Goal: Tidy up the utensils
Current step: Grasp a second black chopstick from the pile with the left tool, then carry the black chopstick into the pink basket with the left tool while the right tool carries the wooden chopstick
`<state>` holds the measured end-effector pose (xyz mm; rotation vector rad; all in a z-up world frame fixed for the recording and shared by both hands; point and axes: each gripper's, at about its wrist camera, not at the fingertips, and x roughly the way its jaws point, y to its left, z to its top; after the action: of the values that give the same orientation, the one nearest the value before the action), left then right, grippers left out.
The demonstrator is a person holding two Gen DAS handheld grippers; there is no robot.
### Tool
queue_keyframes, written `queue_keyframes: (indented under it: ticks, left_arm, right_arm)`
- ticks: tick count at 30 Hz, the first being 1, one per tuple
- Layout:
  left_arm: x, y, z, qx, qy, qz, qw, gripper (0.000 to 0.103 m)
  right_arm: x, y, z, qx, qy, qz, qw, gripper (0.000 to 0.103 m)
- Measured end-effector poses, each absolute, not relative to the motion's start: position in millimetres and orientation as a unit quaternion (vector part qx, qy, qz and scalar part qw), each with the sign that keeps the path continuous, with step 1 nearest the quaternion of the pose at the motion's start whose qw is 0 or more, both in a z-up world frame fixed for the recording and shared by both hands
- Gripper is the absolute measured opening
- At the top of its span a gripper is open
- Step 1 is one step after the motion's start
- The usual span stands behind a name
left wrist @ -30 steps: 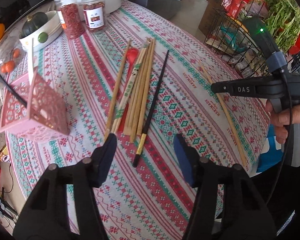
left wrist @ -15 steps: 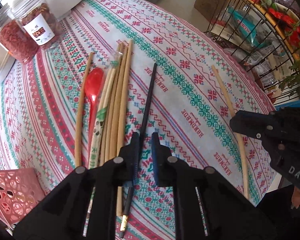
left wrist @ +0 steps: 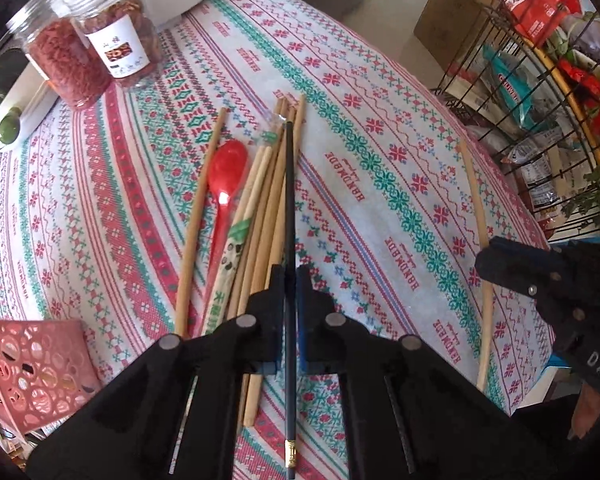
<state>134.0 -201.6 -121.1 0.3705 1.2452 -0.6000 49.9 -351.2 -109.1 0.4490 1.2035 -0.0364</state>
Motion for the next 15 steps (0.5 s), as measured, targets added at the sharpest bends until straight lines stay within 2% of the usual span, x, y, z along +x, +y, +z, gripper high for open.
queue_keyframes:
  ticks: [15]
  left_arm:
    - [73.7, -86.3, -51.4, 0.092, 0.465, -0.296, 0.829, 0.006]
  right_arm:
    - [39.6, -287.3, -52.2, 0.170, 0.483, 0.036, 0.858, 0.006]
